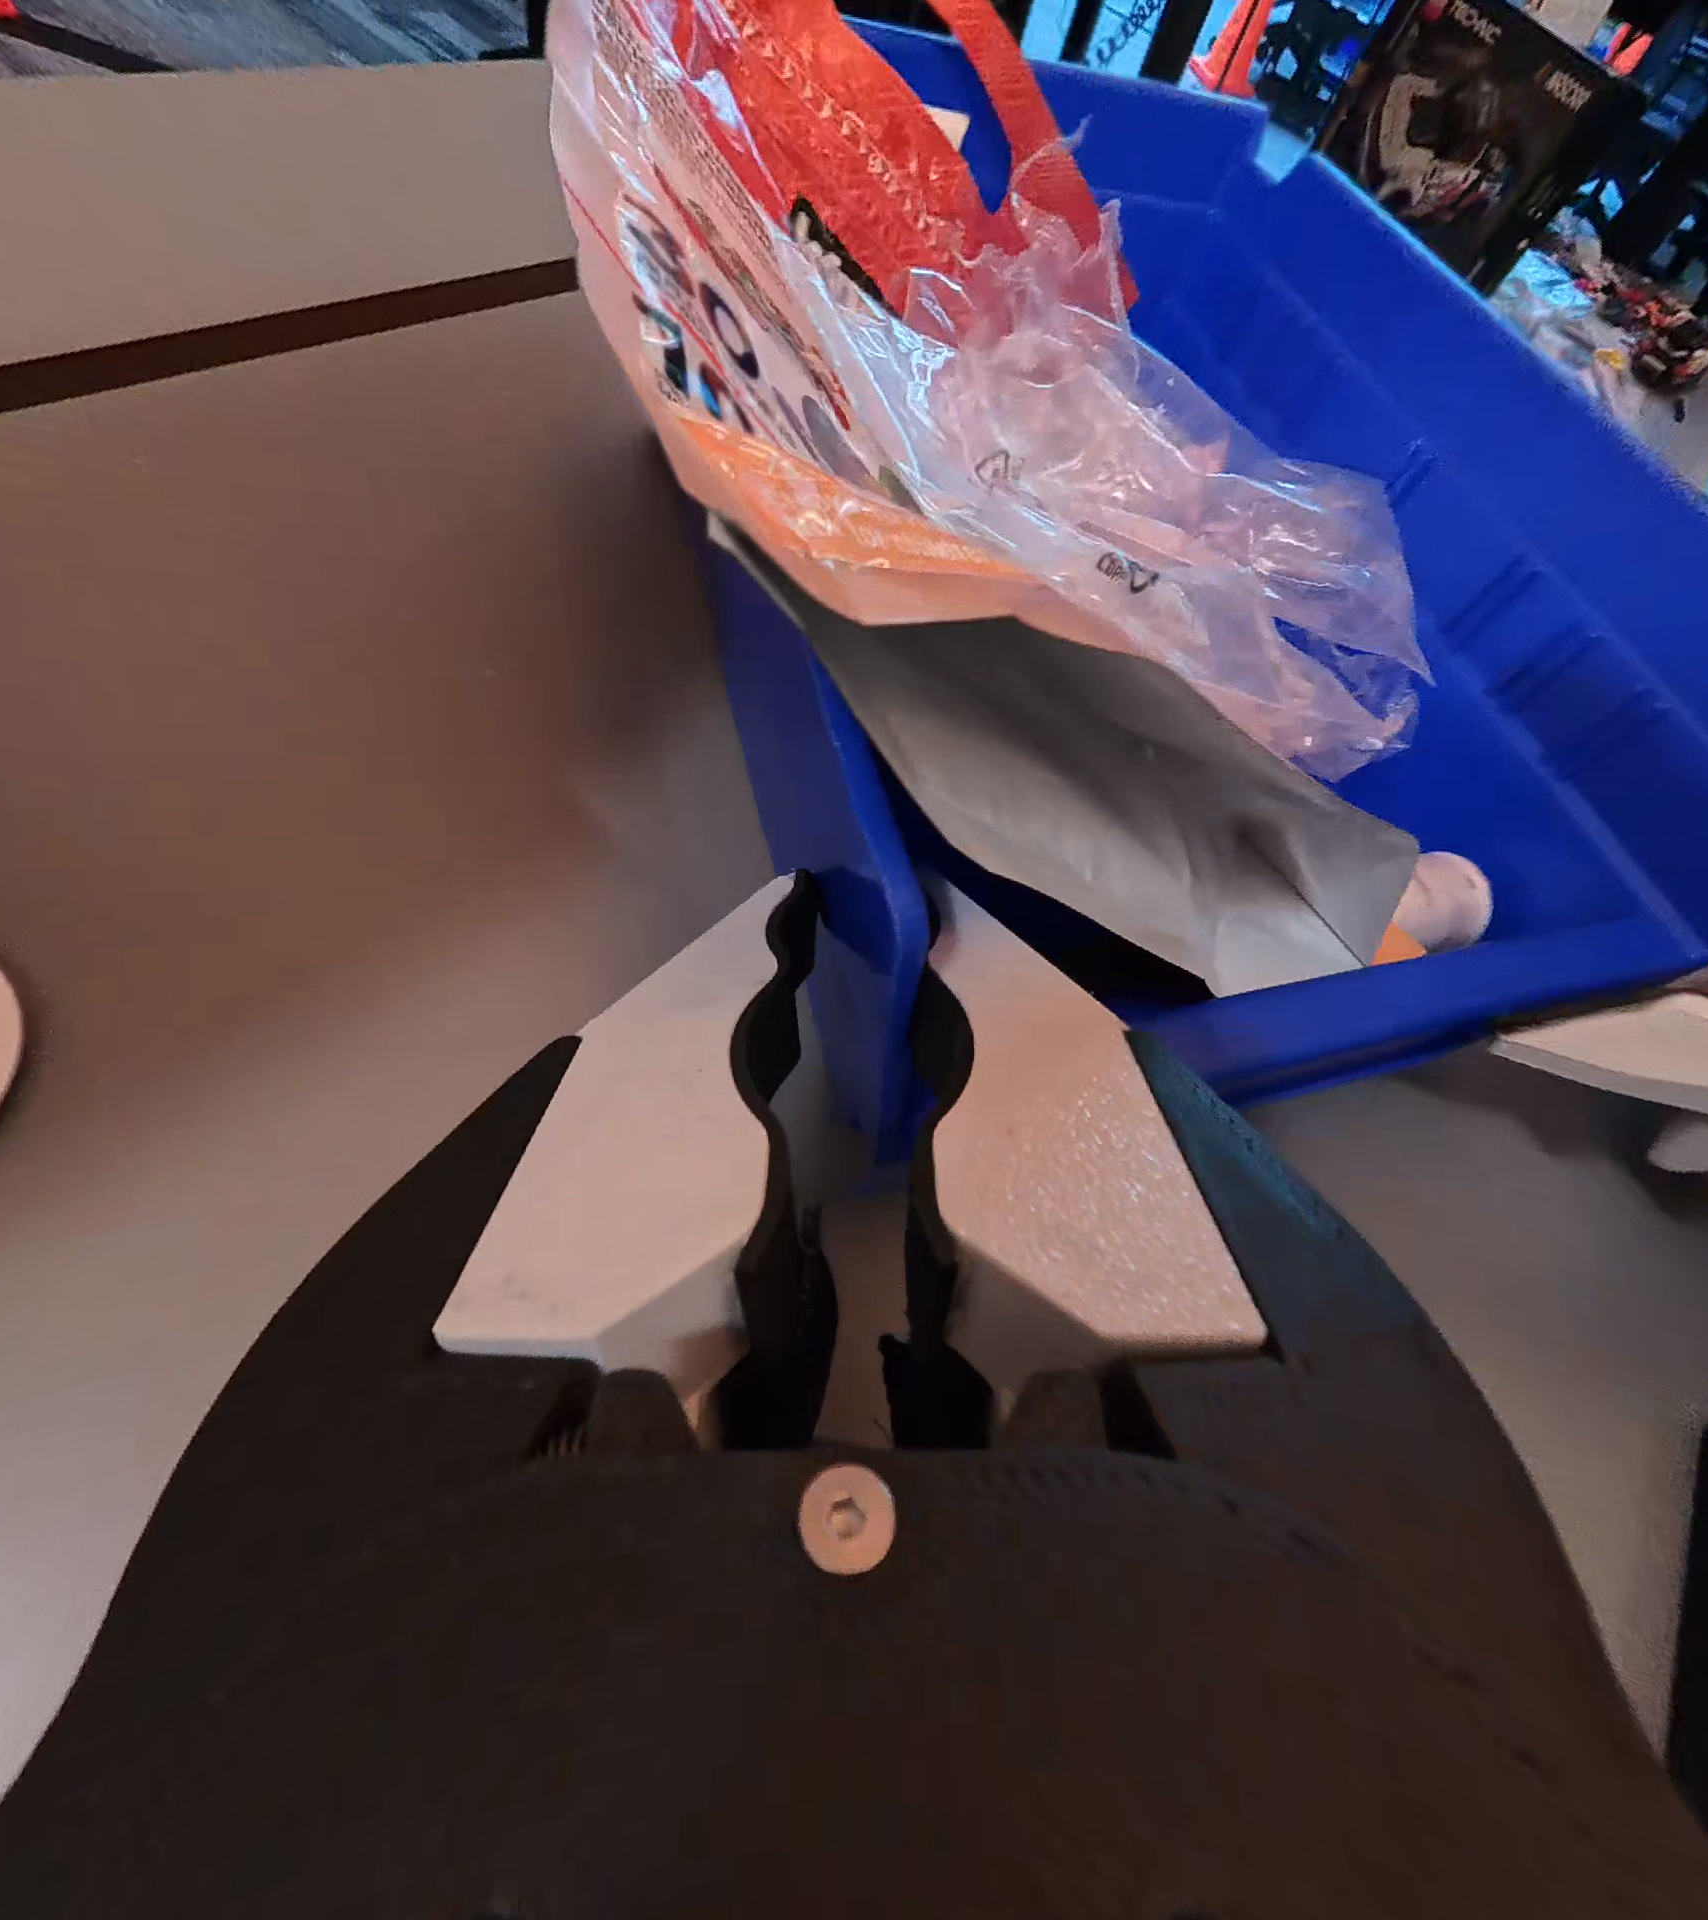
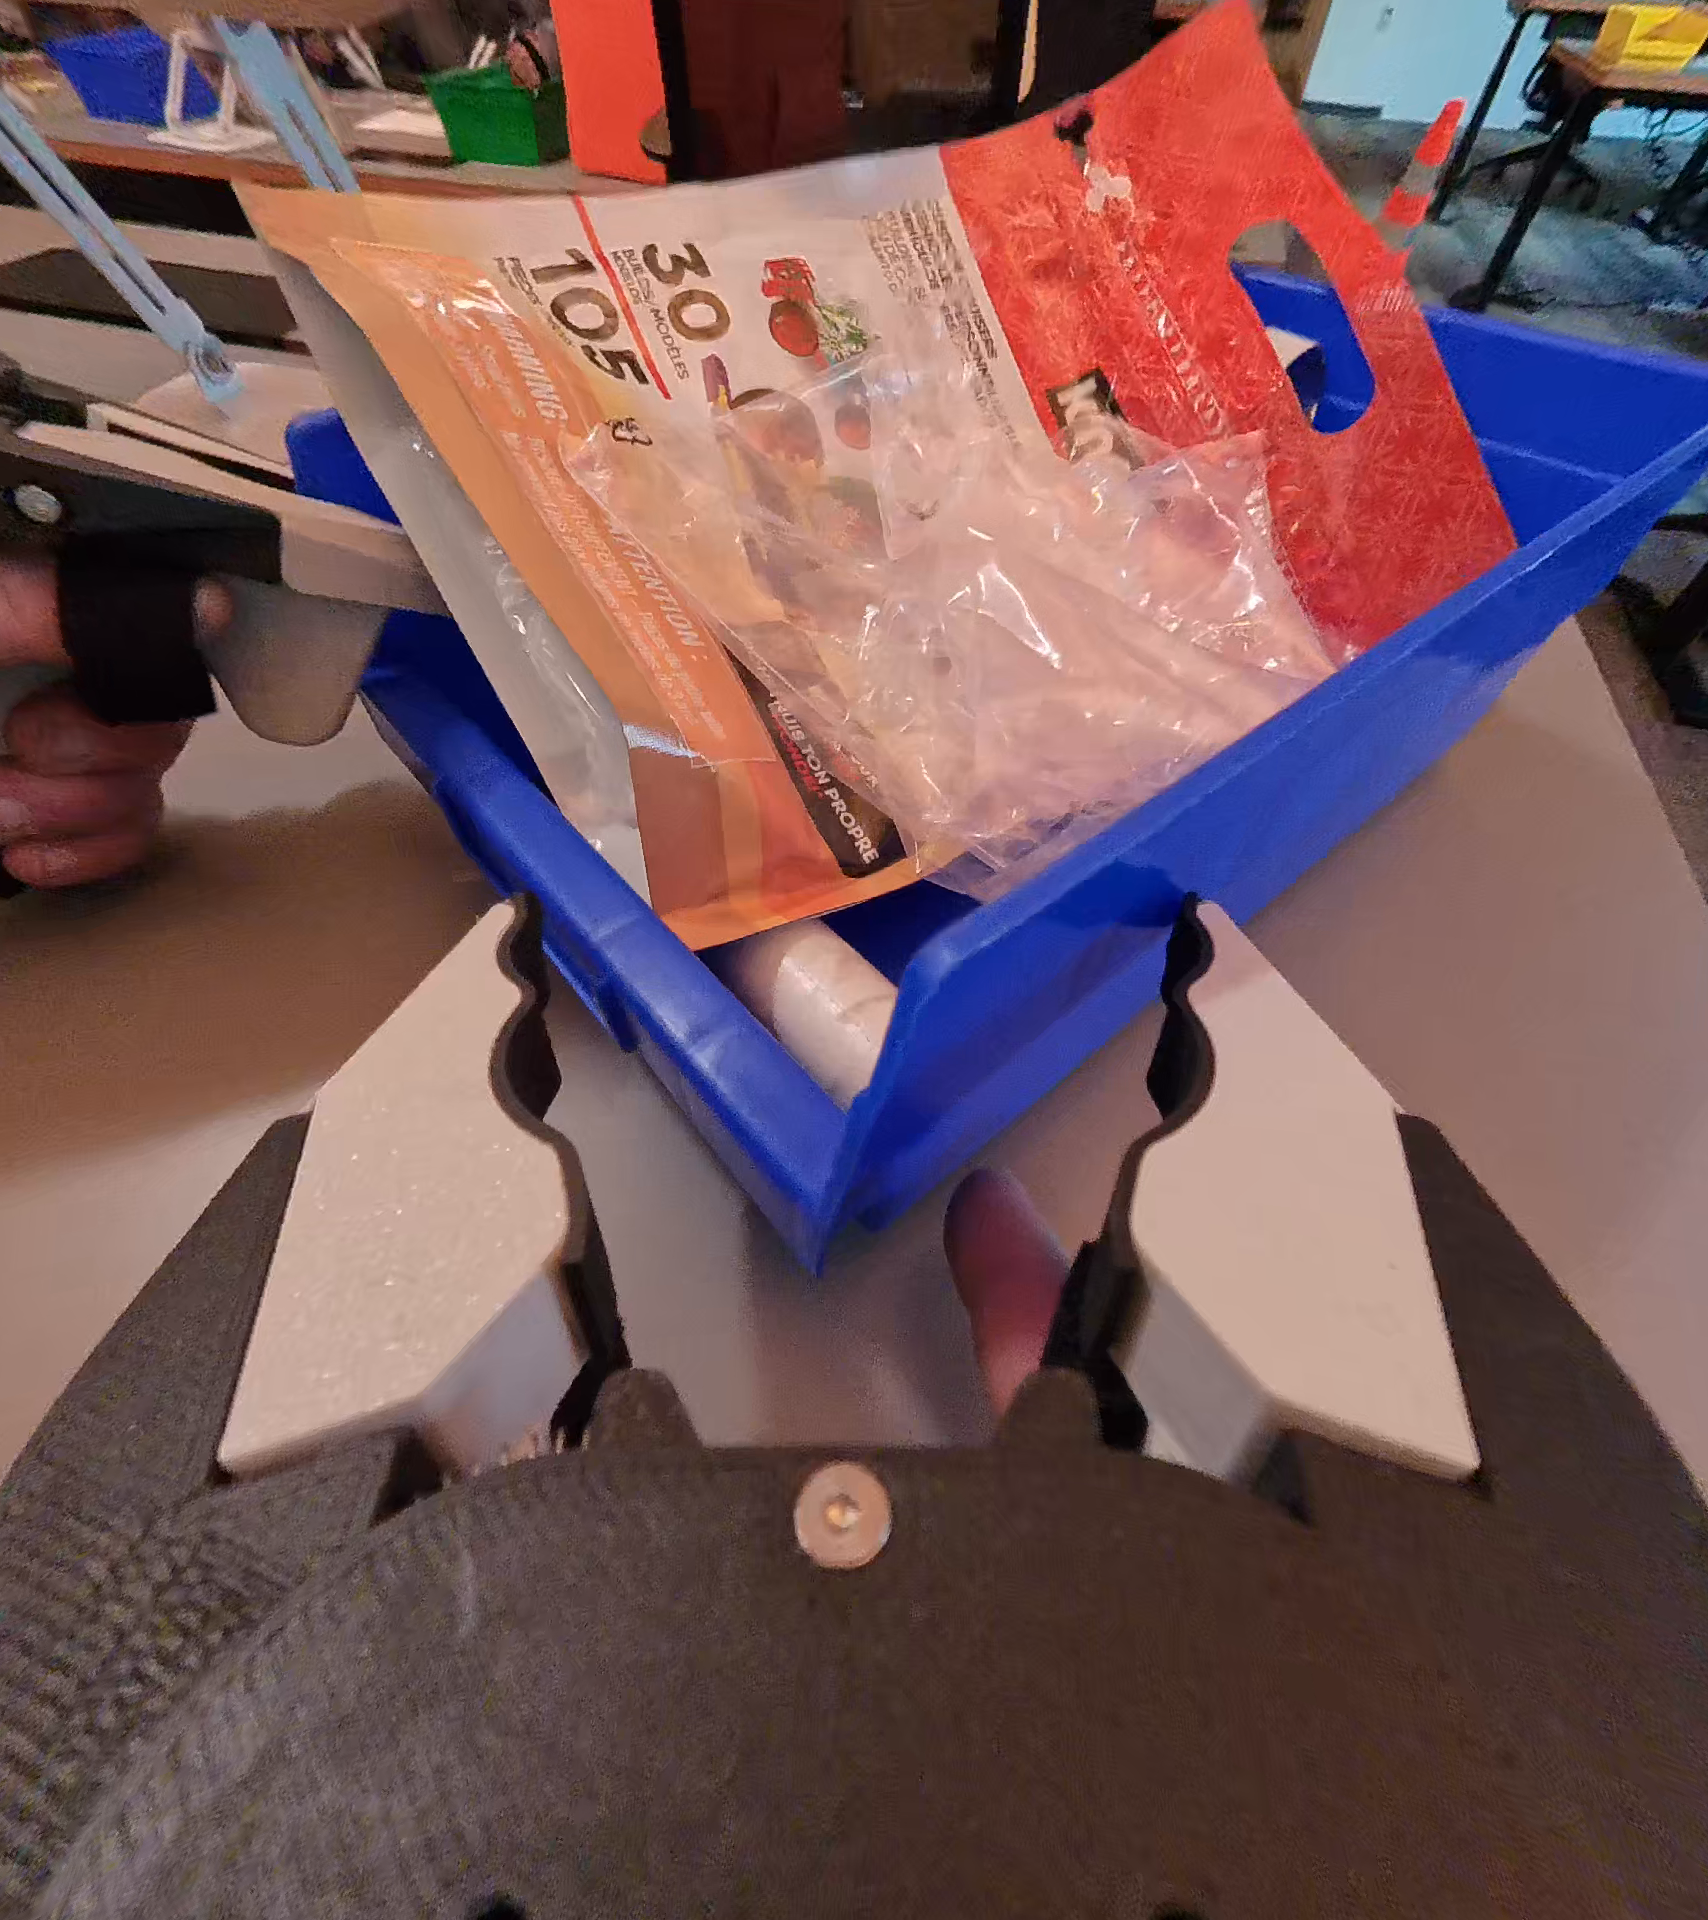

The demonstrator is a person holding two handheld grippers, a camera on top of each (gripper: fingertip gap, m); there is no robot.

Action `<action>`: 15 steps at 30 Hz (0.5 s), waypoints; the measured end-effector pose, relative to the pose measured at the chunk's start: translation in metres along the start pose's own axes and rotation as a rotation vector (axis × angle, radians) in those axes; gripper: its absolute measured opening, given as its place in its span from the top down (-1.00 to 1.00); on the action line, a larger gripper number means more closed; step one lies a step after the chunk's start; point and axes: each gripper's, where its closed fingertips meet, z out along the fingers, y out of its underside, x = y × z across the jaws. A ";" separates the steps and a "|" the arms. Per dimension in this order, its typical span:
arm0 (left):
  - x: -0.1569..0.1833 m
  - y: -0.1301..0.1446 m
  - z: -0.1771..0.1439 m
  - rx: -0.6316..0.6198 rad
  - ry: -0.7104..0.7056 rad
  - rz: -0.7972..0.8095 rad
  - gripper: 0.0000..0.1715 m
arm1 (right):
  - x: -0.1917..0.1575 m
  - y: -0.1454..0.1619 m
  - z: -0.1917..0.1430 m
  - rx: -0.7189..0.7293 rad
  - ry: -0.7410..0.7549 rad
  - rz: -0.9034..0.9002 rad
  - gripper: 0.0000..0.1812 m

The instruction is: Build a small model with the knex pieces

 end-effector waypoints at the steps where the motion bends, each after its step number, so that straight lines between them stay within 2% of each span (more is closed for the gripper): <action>1: 0.002 0.000 0.001 -0.002 0.002 0.011 0.82 | 0.004 0.004 0.003 -0.027 -0.014 0.000 -0.29; 4: 0.013 -0.001 0.006 -0.006 0.011 0.043 0.76 | 0.020 0.004 0.010 -0.048 -0.036 0.031 -0.33; 7: 0.026 0.000 0.013 -0.020 0.026 0.092 0.70 | 0.044 -0.003 0.015 -0.057 -0.019 0.097 -0.24; 11: 0.034 -0.002 0.024 -0.003 0.044 0.087 0.65 | 0.068 -0.004 0.026 -0.090 0.015 0.085 -0.14; 15: 0.045 -0.005 0.035 -0.002 0.073 0.115 0.61 | 0.092 -0.006 0.036 -0.116 0.060 0.089 -0.16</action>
